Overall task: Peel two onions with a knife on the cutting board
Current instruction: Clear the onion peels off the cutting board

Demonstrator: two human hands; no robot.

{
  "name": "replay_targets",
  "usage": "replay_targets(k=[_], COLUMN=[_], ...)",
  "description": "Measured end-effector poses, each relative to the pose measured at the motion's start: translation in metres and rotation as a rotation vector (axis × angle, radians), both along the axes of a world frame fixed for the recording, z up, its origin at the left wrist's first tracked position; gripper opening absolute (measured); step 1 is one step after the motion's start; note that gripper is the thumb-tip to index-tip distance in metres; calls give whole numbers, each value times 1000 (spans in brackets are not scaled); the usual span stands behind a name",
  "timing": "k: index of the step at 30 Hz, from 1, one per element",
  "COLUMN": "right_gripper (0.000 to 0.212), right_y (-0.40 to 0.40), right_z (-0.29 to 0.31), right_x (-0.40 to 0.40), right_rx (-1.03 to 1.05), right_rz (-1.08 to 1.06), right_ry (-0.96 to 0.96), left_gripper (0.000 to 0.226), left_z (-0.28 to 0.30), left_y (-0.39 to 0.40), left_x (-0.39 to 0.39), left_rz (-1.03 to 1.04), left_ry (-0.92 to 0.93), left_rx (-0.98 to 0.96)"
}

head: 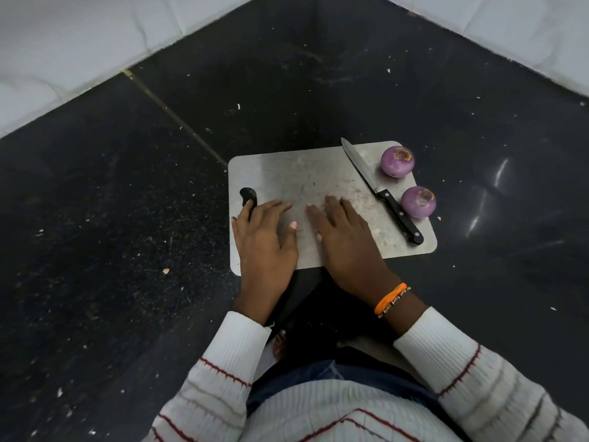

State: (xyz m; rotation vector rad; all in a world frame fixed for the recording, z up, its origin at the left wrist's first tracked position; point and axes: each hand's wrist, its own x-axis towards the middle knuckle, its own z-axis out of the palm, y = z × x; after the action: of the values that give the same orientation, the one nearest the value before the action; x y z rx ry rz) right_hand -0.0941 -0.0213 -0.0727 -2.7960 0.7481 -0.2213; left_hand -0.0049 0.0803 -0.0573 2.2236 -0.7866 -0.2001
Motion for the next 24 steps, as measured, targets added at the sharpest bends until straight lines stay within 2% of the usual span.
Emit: replay_targets(k=[3,6,8,12,16,18,20,21,22,24], right_gripper=[49,37,22,26,22,12,17,18,18,20], right_y=[13,20,24,20,15,2,-18,-27,-35,-43], right_z=[-6,-6,1,10,17,23,30,33,35,33], right_x=[0,-1,-2,-5,-3,2,7,9,11,14], right_rx=[-197,-311,-322,-302,-130,113,385,455,477,403], right_rz=[40,61,83,78,85,23,-97,-151,-183,-182], right_ry=[30,12,36,2,-3,-22,-118,-198,-250,-235], left_gripper=[34,28,25,20,18,18,16,16,16,16], left_z=[0,0,1,5,6,8,9,9,9,9], left_y=[3,7,9,10,10,11,13,14,15,17], left_x=[0,0,-1,-1,-5,-6,-5,-5,-4,-4], left_rz=[-3,-1,3,12,-5,-7,2,7,12,24], left_ry=[-23,-32,-32,-71,-44,-14,-1,2,6,14], left_rx=[-6,-40,-95,-140,-153,-170,-178,-171,-162,-149])
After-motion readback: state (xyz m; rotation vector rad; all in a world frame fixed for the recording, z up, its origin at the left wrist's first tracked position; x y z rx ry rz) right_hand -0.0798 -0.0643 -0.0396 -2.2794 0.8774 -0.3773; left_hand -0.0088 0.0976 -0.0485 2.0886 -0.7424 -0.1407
